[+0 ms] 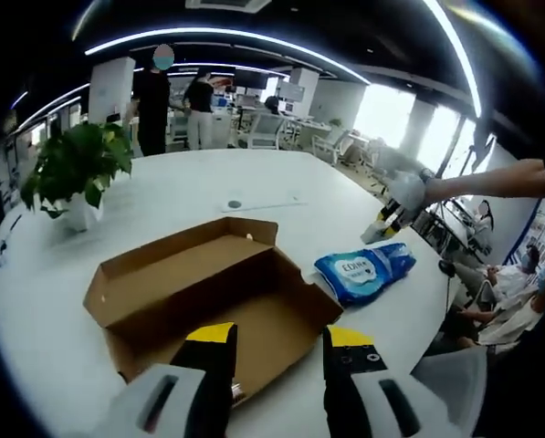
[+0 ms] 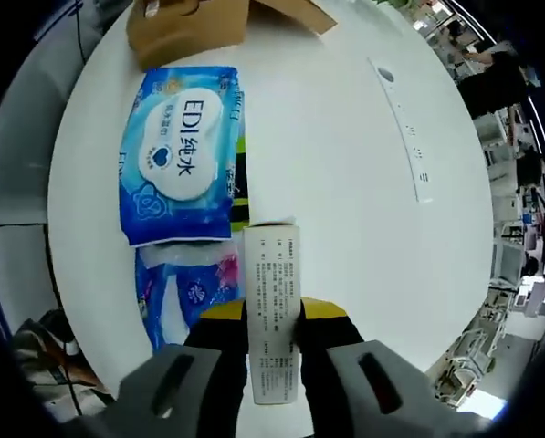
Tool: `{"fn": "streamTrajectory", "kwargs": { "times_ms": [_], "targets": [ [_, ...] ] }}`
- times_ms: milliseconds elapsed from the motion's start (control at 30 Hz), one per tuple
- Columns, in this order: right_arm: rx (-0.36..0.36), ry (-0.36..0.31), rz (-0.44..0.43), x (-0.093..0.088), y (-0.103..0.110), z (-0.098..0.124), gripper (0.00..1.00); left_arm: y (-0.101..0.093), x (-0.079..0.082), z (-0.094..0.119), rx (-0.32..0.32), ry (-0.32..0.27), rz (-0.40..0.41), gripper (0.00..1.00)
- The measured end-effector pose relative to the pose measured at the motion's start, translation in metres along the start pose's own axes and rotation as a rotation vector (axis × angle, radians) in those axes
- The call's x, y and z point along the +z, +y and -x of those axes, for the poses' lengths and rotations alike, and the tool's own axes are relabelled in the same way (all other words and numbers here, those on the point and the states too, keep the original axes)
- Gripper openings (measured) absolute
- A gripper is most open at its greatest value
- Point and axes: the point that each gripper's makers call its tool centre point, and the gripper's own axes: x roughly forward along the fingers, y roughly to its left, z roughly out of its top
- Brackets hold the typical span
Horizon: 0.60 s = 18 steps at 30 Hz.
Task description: Operate the shoe box by opening the lid, removing the specified soft item, and placing it in the target area until the item is outside and the box remains undamaged.
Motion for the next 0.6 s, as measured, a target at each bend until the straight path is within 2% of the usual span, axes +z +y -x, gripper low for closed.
{"fn": "streamTrajectory", "kwargs": {
  "times_ms": [367,600],
  "targets": [
    [0.024,0.024,0.051,-0.002,0.002,-0.019,0.18,-0.003,0.008,-0.001,0.003,0.004,-0.016,0.38],
    [0.041,0.042,0.055,-0.017,0.003,-0.028,0.18,-0.003,0.006,-0.003,0.004,0.012,-0.016,0.38]
  ]
}}
